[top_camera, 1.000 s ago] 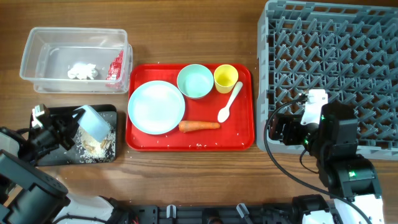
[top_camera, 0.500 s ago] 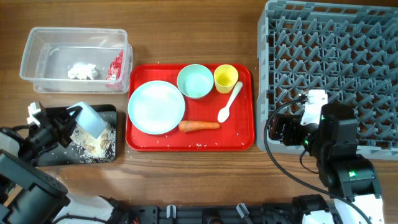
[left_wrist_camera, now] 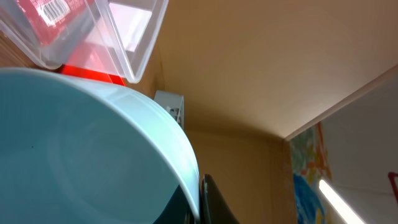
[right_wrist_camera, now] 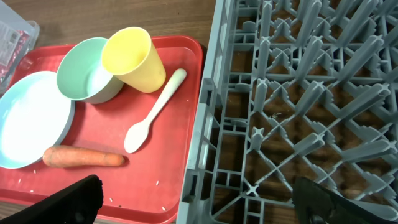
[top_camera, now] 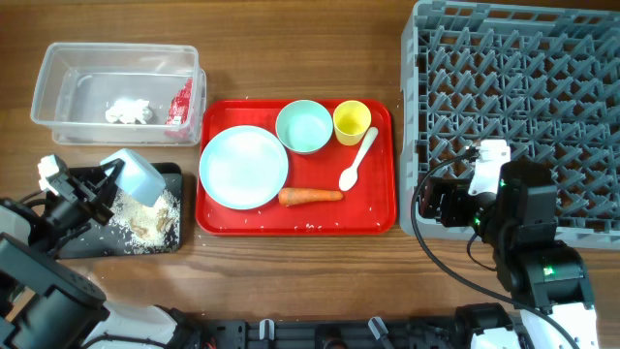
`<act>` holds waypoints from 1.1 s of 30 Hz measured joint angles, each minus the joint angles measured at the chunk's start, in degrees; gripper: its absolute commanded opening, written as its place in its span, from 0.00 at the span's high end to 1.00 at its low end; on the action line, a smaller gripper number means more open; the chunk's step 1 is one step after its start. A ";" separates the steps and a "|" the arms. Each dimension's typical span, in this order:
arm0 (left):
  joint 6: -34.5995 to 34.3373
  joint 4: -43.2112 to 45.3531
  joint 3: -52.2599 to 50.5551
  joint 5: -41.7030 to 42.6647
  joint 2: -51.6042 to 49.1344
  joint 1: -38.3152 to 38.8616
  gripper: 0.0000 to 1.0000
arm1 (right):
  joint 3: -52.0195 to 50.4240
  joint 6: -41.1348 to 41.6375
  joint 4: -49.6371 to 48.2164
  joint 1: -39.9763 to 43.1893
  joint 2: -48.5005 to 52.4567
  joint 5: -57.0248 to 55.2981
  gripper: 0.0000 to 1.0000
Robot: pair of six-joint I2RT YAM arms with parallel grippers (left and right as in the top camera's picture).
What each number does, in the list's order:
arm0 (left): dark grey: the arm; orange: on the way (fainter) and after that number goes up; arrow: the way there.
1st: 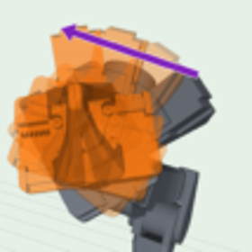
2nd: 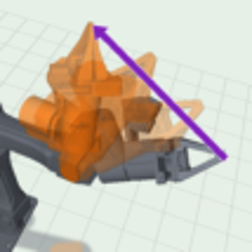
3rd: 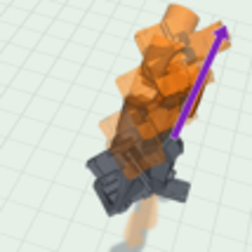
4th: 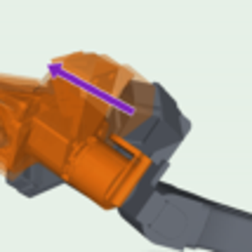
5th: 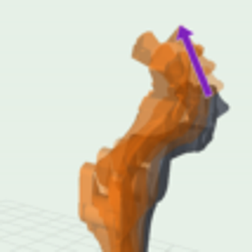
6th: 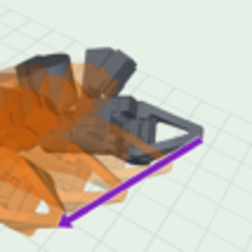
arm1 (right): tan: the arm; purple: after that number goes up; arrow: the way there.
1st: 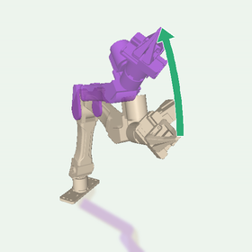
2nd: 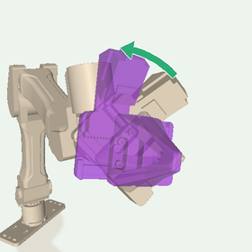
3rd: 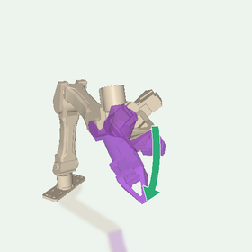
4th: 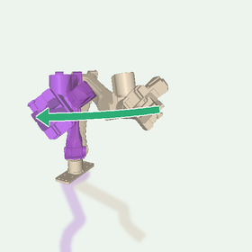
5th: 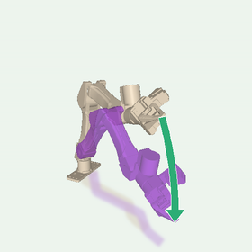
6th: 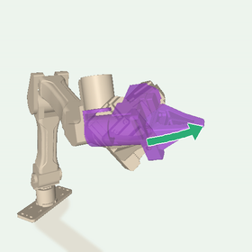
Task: Sort waste into correct bins and load items into the dishwasher rack
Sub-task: 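Return the empty blue bowl onto the plate on the red tray, then grasp the yellow cup with the left gripper and lift it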
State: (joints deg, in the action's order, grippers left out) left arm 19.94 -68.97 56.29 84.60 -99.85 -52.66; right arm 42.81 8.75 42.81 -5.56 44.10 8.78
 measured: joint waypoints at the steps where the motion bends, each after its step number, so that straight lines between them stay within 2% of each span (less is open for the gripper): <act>1: 0.96 -1.18 0.00 0.07 0.00 0.55 0.96 | 0.00 0.00 0.02 0.00 0.00 0.00 0.00; 4: 5.31 -3.52 0.00 0.11 0.50 5.60 0.96 | 0.00 0.00 0.00 0.00 0.00 0.00 0.00; 7: 9.27 -3.32 0.02 -0.20 2.78 14.47 0.96 | 0.00 0.00 0.00 0.00 0.00 0.00 0.00; 10: 11.02 0.33 1.16 -2.05 4.46 23.54 0.96 | 0.00 0.00 0.04 0.00 0.00 0.00 0.00; 11: 10.62 3.96 1.66 -3.37 4.61 26.91 0.96 | 0.00 0.00 0.04 0.00 0.00 0.00 0.00; 14: 2.97 18.05 2.80 -12.26 4.79 37.97 0.96 | 0.00 0.00 0.15 0.00 0.00 0.00 0.00; 17: -9.27 28.20 3.08 -28.94 4.85 47.34 0.96 | 0.00 0.00 0.26 0.00 0.00 0.00 0.00; 19: -17.73 31.39 3.10 -41.77 4.85 53.94 0.96 | 0.00 0.00 0.31 0.00 0.00 0.00 0.00; 24: -27.67 33.97 3.37 -57.81 4.85 64.11 0.95 | 0.00 0.09 0.37 0.00 0.00 0.00 0.00; 25: -28.72 34.10 3.39 -59.65 4.85 65.51 0.84 | 0.00 0.20 0.39 0.00 0.00 0.00 0.00; 26: -29.79 34.12 3.43 -61.20 4.85 66.77 0.81 | 0.00 0.20 0.42 0.00 0.00 0.00 0.00; 29: -32.17 34.05 3.45 -63.67 4.83 69.51 0.64 | 0.00 0.20 0.46 0.00 0.00 0.00 0.00; 33: -33.48 33.57 4.02 -62.66 4.83 71.43 0.51 | 0.00 0.20 0.46 0.00 0.00 0.00 0.00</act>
State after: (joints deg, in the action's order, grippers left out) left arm -13.54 -35.40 60.31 21.93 -95.02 18.76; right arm 42.81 8.95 43.27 -5.56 44.10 8.78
